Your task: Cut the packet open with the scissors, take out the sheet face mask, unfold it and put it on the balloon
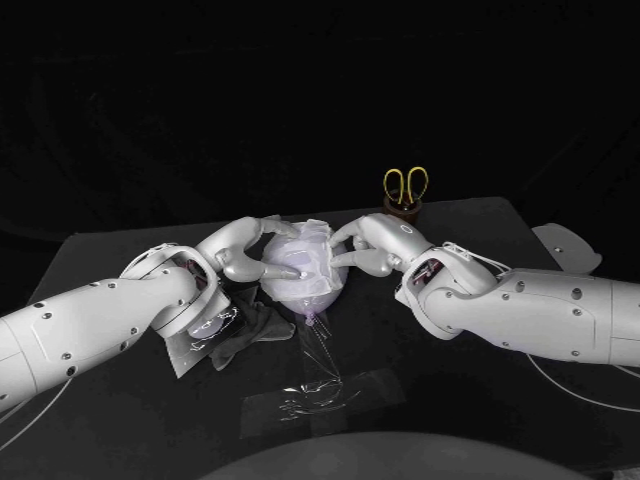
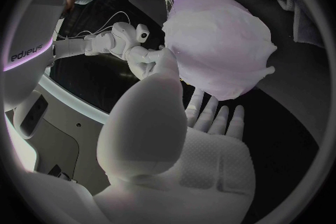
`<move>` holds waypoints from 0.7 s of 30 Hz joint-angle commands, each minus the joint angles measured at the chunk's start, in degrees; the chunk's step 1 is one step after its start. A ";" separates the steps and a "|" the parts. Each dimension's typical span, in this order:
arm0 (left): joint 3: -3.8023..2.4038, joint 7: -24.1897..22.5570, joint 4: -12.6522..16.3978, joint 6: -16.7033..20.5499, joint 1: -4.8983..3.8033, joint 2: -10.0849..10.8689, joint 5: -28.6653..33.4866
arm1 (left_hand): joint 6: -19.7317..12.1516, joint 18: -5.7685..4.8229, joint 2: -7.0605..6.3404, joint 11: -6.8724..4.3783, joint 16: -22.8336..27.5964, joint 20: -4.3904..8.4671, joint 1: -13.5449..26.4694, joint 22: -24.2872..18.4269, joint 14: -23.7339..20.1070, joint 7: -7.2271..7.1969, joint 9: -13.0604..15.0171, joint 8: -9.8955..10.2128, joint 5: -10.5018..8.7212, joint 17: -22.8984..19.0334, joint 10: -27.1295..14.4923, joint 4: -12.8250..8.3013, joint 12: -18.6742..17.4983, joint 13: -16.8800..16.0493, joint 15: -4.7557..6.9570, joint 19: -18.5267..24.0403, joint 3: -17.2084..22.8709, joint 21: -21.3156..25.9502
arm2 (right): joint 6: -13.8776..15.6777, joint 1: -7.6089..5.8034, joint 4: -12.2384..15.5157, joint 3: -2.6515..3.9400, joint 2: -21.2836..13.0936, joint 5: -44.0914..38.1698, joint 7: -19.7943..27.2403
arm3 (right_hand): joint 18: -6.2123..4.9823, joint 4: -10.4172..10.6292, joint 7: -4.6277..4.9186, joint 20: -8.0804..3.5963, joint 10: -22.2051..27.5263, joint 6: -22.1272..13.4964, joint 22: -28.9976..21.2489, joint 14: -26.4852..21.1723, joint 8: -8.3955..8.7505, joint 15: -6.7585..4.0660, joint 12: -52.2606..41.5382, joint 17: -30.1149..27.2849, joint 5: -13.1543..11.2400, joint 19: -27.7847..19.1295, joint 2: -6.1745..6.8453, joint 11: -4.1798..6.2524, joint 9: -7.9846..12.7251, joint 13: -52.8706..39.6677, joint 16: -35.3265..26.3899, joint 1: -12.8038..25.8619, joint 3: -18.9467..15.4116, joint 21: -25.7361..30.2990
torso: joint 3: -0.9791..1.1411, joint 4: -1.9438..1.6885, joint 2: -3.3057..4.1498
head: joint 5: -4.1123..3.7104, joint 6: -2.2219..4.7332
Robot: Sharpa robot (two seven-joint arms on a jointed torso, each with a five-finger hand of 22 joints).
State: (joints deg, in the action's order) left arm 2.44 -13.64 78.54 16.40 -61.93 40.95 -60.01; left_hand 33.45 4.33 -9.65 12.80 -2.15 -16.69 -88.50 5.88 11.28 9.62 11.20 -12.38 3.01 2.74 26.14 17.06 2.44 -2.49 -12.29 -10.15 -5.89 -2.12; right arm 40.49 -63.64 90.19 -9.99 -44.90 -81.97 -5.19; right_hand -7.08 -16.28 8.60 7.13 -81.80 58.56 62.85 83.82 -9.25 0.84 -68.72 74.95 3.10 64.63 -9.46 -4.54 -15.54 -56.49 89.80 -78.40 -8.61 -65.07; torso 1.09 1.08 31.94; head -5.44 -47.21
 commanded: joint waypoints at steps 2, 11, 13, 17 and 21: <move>0.12 0.20 0.13 -1.78 0.11 -0.26 0.01 | 0.39 -0.30 0.52 -0.03 -0.29 -0.03 0.15 0.09 0.45 4.95 -0.02 -0.25 -0.14 0.09 0.36 0.04 0.12 -0.09 -0.07 -0.46 0.40 -0.27 | 1.46 0.14 -0.07 0.01 0.58 -4.91 -1.40 | -0.21 -0.25 -0.91 -0.21 -8.20 2.39 0.72 6.18 -0.84 -0.50 -21.28 15.05 -0.15 1.05 -1.96 1.13 0.05 -33.51 0.20 -0.54 0.53 -0.84 | -0.02 -0.03 0.00 | -0.02 0.01; 0.12 0.22 0.11 -1.91 0.11 -0.28 0.44 | 0.52 -0.26 0.74 0.00 -0.30 -0.02 0.16 0.08 0.50 4.96 0.01 -0.30 -0.15 0.10 0.54 0.03 0.14 -0.11 -0.11 -0.48 0.52 -0.28 | 0.11 0.26 -0.21 0.01 0.83 -7.40 -1.79 | -0.06 -0.42 -2.36 -1.31 -8.20 5.49 1.59 6.18 -2.47 -1.86 -21.28 15.05 -0.18 1.67 -4.87 2.55 -0.44 -33.51 0.20 -2.97 3.89 -1.41 | -0.02 -0.02 0.02 | 0.00 -0.02; 0.12 0.23 0.11 -1.93 0.11 -0.28 0.49 | 0.52 -0.26 0.74 0.00 -0.30 -0.02 0.16 0.08 0.50 4.96 0.01 -0.30 -0.15 0.10 0.54 0.03 0.14 -0.11 -0.11 -0.48 0.52 -0.28 | -0.40 0.27 -0.41 0.01 0.83 -7.92 -1.99 | -0.04 -0.44 -2.29 -1.44 -8.20 5.34 1.70 6.18 -2.48 -1.88 -21.28 15.05 -0.16 1.71 -5.00 2.52 -0.46 -33.51 0.20 -3.19 4.44 -1.47 | -0.01 -0.02 0.02 | 0.00 -0.02; 0.12 0.25 0.11 -1.97 0.11 -0.28 0.56 | 0.52 -0.26 0.74 0.00 -0.30 -0.02 0.16 0.08 0.50 4.96 0.01 -0.30 -0.15 0.10 0.54 0.03 0.14 -0.11 -0.11 -0.48 0.52 -0.28 | -1.38 0.29 -0.92 0.01 0.78 -8.92 -2.51 | 0.12 -0.41 -2.16 -1.76 -8.20 4.92 2.38 6.18 -2.45 -1.86 -21.28 15.05 -0.27 2.01 -6.15 2.44 -0.42 -33.51 0.20 -3.36 7.05 -1.92 | 0.01 -0.05 0.01 | -0.02 -0.16; 0.12 0.28 0.11 -1.99 0.11 -0.26 0.57 | 0.51 -0.22 0.95 0.03 -0.29 -0.01 0.15 0.08 0.50 4.99 0.00 -0.29 -0.16 0.11 0.57 0.01 0.14 -0.11 -0.15 -0.48 0.63 -0.29 | -1.98 0.30 -1.06 0.01 0.53 -9.41 -2.84 | 0.20 -0.35 -2.34 -1.82 -8.20 5.29 2.69 6.18 -2.78 -1.95 -21.28 15.05 -0.29 2.16 -6.72 2.57 -0.65 -33.51 0.20 -3.00 8.14 -2.15 | 0.02 -0.02 0.02 | -0.02 -0.23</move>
State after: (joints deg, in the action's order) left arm 2.42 -13.61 78.54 16.16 -61.95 40.82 -59.59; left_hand 33.67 4.33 -9.41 12.81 -2.15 -16.69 -88.25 5.87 11.49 9.84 11.12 -12.55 3.01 2.78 26.16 17.06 2.44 -2.55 -12.50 -10.15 -5.58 -2.12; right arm 40.59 -63.43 89.26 -9.95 -44.29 -88.83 -6.99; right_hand -6.62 -16.67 6.31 5.52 -81.88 63.62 65.44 83.32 -11.45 0.06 -68.96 74.91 2.50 66.65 -14.81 -4.62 -15.84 -60.67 89.74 -80.37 -0.84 -66.88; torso 1.09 1.05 31.94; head -5.46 -47.37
